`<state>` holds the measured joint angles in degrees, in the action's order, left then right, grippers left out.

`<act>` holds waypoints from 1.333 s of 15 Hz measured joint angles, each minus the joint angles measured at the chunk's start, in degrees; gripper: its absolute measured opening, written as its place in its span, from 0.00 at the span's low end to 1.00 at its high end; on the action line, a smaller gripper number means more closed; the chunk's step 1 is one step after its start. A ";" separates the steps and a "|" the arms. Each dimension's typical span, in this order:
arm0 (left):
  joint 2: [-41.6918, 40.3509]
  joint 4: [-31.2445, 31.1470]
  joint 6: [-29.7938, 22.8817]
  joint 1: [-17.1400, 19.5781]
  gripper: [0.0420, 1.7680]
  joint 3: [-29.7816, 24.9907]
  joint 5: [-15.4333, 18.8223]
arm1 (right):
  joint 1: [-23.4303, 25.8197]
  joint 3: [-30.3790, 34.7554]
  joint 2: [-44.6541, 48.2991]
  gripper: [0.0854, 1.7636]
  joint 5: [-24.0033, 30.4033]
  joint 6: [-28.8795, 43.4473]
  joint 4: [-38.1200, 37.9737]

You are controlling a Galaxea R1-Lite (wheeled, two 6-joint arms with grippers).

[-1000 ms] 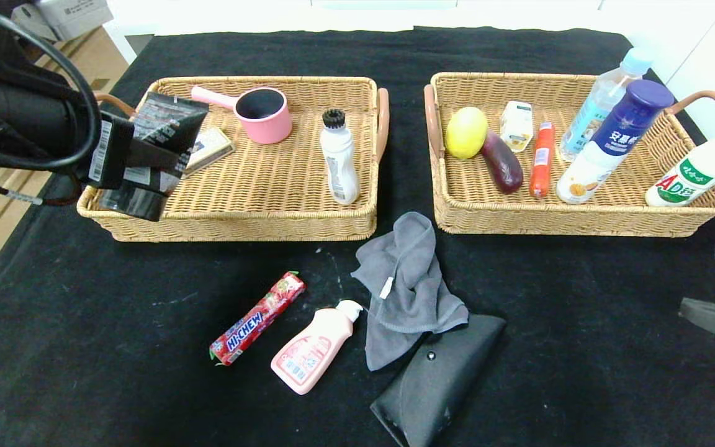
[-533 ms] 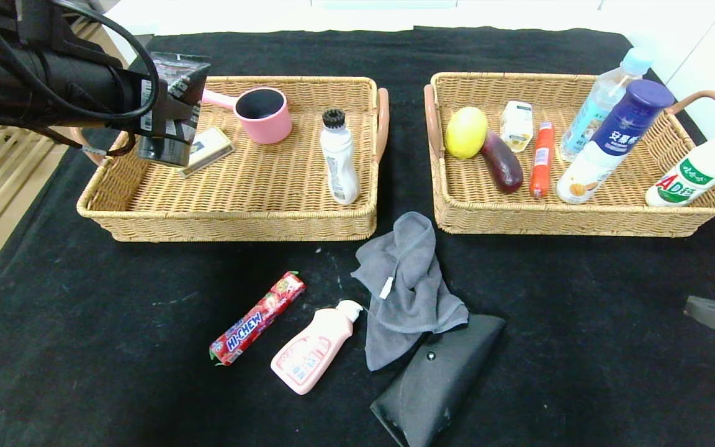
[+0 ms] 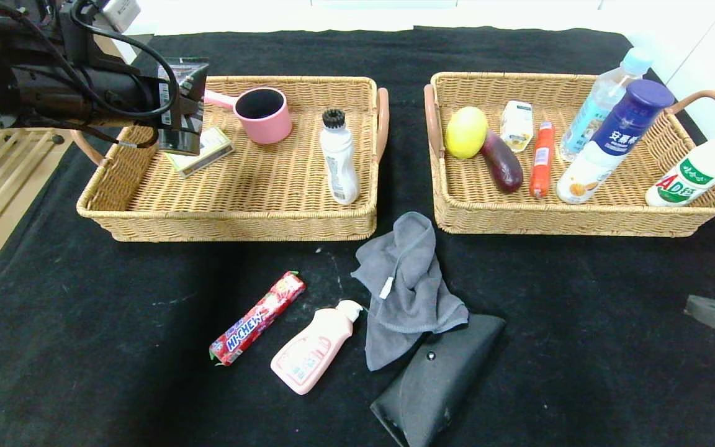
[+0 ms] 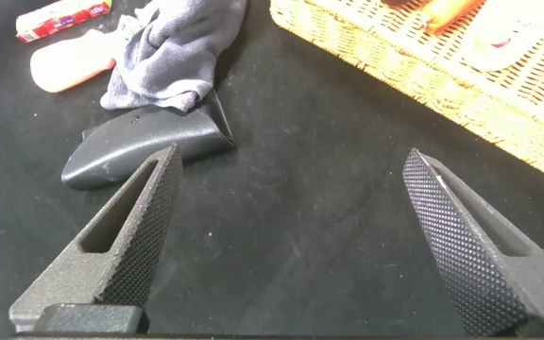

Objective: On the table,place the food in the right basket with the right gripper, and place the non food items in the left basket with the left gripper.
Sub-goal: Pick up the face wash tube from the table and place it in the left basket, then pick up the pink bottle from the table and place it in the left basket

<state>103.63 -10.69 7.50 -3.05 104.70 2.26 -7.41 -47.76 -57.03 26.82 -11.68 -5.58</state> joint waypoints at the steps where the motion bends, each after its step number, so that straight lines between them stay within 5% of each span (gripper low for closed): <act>1: 0.72 0.94 0.00 0.60 0.28 0.04 0.77 | -0.02 0.02 0.00 0.97 0.00 0.02 -0.01; 8: 3.34 2.65 -0.01 2.47 0.28 0.56 1.88 | -0.11 0.13 -0.02 0.97 -0.01 0.00 -0.09; 14: 3.36 2.90 -0.15 2.63 0.63 0.09 1.77 | -0.13 0.13 -0.09 0.97 0.00 -0.02 -0.09; 20: 3.25 2.60 -0.15 2.61 0.81 -0.10 1.77 | -0.13 0.13 -0.09 0.97 0.00 -0.02 -0.11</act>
<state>106.89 -8.09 7.35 -0.44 104.61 4.02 -7.55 -47.63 -57.11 26.82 -11.70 -5.69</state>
